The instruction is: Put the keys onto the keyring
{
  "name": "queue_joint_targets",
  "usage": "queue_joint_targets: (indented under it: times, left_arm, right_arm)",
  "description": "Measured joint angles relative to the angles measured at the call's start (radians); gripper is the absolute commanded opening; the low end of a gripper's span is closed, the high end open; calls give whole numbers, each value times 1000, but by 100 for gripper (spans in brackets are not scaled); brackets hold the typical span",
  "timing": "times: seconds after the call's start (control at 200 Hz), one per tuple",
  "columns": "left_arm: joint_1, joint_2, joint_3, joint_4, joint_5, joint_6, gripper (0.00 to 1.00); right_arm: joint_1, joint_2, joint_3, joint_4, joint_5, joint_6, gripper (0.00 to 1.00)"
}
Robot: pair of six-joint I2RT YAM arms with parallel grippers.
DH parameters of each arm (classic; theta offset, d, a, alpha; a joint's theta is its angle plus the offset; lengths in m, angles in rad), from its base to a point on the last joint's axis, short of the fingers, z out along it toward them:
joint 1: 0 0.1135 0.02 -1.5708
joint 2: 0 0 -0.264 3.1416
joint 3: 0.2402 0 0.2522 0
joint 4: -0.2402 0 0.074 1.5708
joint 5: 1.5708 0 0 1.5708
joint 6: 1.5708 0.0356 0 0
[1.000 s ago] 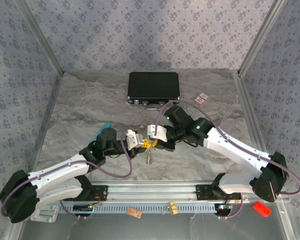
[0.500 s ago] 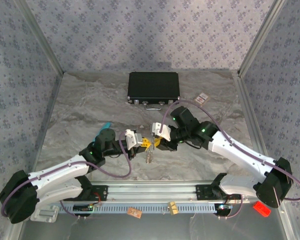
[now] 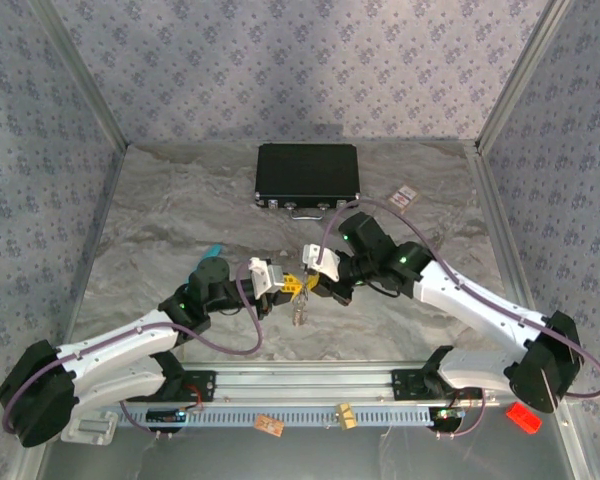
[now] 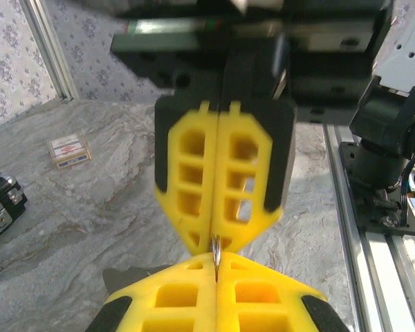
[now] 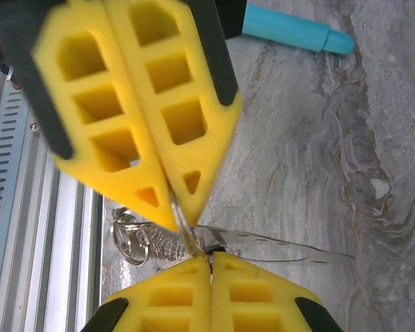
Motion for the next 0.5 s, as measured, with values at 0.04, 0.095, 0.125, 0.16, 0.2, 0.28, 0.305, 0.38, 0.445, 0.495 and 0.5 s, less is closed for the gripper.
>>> queue_joint_targets:
  times: [0.04,0.095,0.125,0.16,0.2,0.28,0.305,0.38,0.445,0.495,0.5]
  left_arm:
    - [0,0,-1,0,3,-4,0]
    - [0,2,-2,4,3,-11,0]
    - [0,2,-3,8,2,-15,0]
    - [0,2,-8,16,2,-20,0]
    - [0,2,-16,34,2,-26,0]
    - [0,2,-34,64,2,-36,0]
    - [0,2,-40,71,1,-39,0]
    - [0,2,-61,94,-5,-49,0]
    - [0,2,-75,113,-13,-60,0]
    - [0,2,-83,124,-16,-69,0]
    - [0,2,-83,126,-16,-70,0]
  right_arm:
    - [0,6,-2,6,-4,3,2]
    - [2,7,-12,27,-10,17,12]
    - [3,7,-17,37,-10,26,16]
    - [3,6,-24,50,-8,34,20]
    - [3,3,-34,63,-5,40,23]
    - [-2,-22,-66,90,5,53,26]
    - [-5,-34,-78,97,6,55,26]
    - [-12,-77,-105,112,6,58,27]
    - [-15,-106,-117,129,2,58,27]
    - [-15,-118,-122,142,-6,59,27]
    - [-15,-119,-122,143,-7,59,27]
